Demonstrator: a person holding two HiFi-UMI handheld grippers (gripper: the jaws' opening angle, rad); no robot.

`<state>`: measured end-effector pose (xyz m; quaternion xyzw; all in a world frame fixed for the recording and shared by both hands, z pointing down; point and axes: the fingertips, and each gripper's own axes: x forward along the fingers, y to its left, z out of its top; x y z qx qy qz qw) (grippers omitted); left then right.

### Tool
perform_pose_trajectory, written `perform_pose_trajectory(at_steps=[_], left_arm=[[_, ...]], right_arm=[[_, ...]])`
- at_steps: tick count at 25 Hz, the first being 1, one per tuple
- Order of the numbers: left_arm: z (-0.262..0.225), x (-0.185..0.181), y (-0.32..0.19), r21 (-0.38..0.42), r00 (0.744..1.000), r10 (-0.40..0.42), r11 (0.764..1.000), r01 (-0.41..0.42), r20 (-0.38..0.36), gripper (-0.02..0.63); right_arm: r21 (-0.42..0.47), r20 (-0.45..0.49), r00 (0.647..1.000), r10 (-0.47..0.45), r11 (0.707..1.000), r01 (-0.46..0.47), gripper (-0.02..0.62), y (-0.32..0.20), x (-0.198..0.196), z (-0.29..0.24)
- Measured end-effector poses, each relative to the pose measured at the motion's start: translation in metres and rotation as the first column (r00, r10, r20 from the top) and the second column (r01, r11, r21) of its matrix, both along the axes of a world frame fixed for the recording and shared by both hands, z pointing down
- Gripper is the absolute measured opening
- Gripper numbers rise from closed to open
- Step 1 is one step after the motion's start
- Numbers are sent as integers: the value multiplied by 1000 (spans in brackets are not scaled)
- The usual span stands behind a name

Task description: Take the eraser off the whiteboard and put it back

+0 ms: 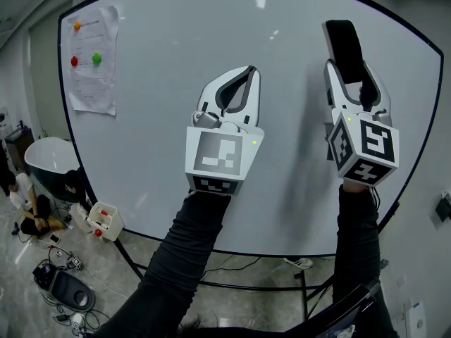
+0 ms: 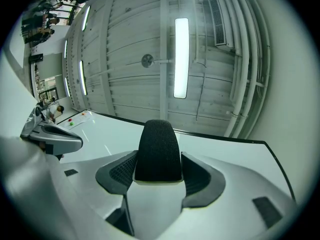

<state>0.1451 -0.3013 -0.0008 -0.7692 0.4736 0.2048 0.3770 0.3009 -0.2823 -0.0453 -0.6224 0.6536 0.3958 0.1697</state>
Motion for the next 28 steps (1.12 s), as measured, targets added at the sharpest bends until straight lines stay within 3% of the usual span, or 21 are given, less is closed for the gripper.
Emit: perform_pose_trajectory(at_steps=[4, 9, 28], left_arm=[[11, -1, -11, -63, 1000, -11, 998, 11, -3, 6], [6, -1, 3, -37, 1000, -26, 999, 26, 7, 6], [59, -18, 15, -115, 992, -124, 985, 125, 16, 6]], right_arm=[[-6, 6, 1000, -7, 1000, 7, 276, 2, 3, 1], [-16, 16, 1000, -22, 1000, 22, 276, 3, 4, 3], [-75, -10, 996, -87, 993, 86, 276, 12, 3, 57]])
